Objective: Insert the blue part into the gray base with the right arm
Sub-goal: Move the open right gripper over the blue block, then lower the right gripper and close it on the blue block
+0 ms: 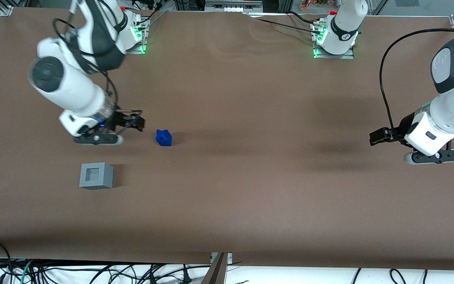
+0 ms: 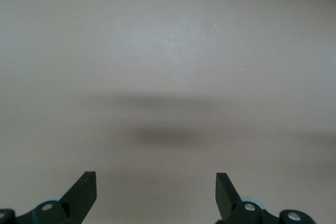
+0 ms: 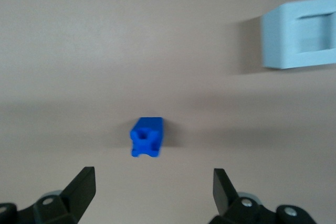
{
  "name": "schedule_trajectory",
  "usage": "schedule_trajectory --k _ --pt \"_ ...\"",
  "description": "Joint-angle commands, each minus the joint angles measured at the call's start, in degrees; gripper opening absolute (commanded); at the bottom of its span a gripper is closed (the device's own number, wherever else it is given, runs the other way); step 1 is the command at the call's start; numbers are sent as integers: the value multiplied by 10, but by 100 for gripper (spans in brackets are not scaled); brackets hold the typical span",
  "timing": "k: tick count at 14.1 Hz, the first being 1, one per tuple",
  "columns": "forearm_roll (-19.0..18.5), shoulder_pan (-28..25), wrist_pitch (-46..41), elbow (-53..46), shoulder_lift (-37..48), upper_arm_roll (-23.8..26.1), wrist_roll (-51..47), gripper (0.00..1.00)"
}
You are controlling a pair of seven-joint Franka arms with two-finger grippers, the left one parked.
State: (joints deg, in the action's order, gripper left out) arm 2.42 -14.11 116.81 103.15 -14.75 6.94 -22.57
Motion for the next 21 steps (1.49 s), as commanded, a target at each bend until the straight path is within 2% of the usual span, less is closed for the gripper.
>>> schedule_trajectory --k 1,6,16,19,21 --pt "0 -33 73 25 -33 -1 -61 99" --pt "-5 -38 201 122 -41 -1 -80 99" --pt "-17 -57 292 173 -81 -3 -120 97" --pt "-25 -57 297 173 -86 -3 -121 85" --pt "-27 -57 297 173 -88 -3 -120 71"
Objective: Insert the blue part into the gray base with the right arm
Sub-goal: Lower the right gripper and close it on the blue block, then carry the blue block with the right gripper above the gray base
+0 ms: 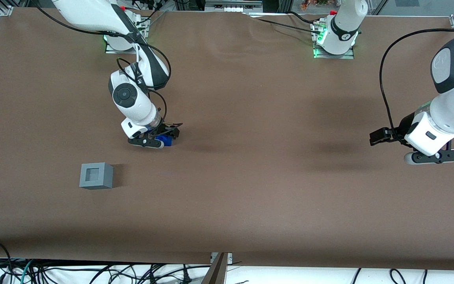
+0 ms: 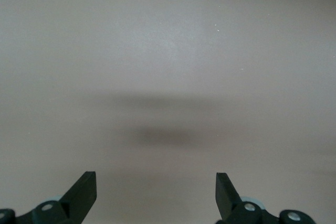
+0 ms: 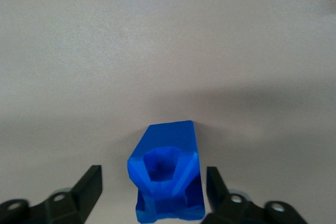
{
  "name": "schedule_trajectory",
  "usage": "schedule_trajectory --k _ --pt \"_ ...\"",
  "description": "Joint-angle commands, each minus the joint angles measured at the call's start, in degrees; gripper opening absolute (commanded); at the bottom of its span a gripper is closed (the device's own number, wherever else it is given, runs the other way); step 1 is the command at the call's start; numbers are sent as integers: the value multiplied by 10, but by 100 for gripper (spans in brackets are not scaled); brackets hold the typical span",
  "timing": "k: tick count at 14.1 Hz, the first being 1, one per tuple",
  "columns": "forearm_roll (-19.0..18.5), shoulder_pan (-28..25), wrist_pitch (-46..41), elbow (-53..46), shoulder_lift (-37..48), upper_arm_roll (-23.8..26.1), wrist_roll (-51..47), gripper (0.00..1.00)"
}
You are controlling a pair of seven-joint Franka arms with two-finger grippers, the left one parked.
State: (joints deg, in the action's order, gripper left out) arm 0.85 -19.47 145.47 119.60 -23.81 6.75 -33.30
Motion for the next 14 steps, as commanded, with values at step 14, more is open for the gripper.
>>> schedule_trajectory --k 14 --pt "-28 7 -202 -148 32 -95 174 38"
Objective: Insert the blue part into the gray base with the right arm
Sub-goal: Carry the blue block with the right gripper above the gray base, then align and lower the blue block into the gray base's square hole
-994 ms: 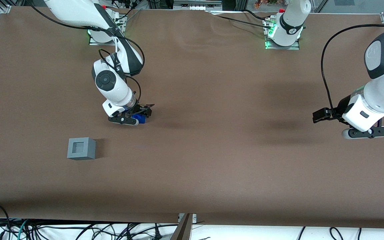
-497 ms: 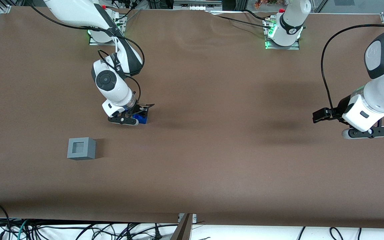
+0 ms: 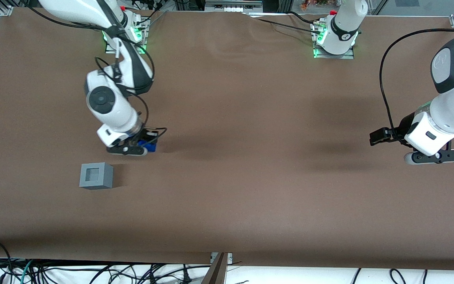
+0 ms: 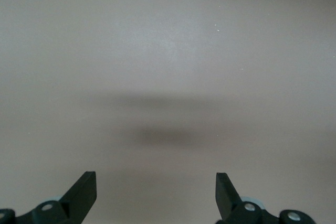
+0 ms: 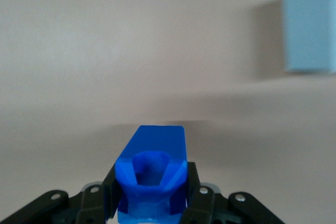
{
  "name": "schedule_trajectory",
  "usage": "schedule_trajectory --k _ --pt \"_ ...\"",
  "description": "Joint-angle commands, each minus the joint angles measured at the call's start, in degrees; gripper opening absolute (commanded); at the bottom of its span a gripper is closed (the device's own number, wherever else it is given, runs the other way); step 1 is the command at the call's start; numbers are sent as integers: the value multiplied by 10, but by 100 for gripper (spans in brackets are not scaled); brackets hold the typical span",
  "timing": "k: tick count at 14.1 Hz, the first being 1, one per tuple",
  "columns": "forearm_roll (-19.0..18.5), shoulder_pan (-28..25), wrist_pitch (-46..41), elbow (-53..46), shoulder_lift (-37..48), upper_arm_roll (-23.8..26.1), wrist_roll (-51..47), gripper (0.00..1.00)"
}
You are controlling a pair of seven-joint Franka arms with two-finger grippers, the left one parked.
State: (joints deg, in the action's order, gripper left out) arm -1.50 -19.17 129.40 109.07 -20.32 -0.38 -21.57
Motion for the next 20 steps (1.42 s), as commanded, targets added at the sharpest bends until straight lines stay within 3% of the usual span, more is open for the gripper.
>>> schedule_trajectory --k 1,5,10,15,20 --pt "-1 13 -61 -67 -6 -41 96 38" --pt "5 94 -118 -167 -56 -45 161 38" --pt "54 146 -119 -234 -116 -45 246 38" --pt "62 149 -119 -237 -123 -45 261 38" --pt "63 150 -119 -233 -127 -45 337 39"
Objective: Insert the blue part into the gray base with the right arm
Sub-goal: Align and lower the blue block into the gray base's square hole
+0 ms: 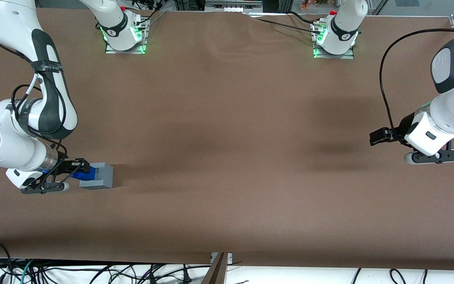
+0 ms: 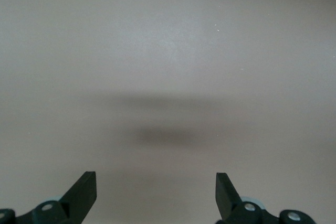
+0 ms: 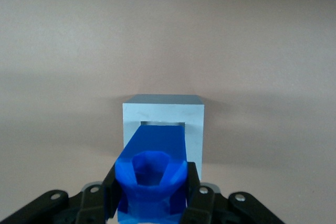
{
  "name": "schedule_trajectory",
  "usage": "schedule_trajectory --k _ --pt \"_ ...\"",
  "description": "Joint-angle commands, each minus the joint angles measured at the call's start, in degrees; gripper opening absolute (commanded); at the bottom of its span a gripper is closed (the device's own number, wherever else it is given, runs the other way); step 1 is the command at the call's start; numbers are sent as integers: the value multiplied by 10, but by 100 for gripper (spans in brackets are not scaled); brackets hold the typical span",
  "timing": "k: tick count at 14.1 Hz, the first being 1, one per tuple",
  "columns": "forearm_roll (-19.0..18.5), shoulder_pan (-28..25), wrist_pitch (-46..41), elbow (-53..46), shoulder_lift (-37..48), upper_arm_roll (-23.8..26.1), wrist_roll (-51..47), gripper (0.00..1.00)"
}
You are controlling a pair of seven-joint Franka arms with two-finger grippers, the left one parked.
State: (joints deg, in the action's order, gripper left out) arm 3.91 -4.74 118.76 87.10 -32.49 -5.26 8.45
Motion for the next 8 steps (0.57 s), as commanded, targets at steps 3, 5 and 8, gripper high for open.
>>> schedule_trajectory --k 3,5,8 --pt "10 12 -13 -6 -6 3 50 39" --pt "10 11 -13 -6 -6 4 43 39" --pt "11 10 -13 -6 -11 4 40 39"
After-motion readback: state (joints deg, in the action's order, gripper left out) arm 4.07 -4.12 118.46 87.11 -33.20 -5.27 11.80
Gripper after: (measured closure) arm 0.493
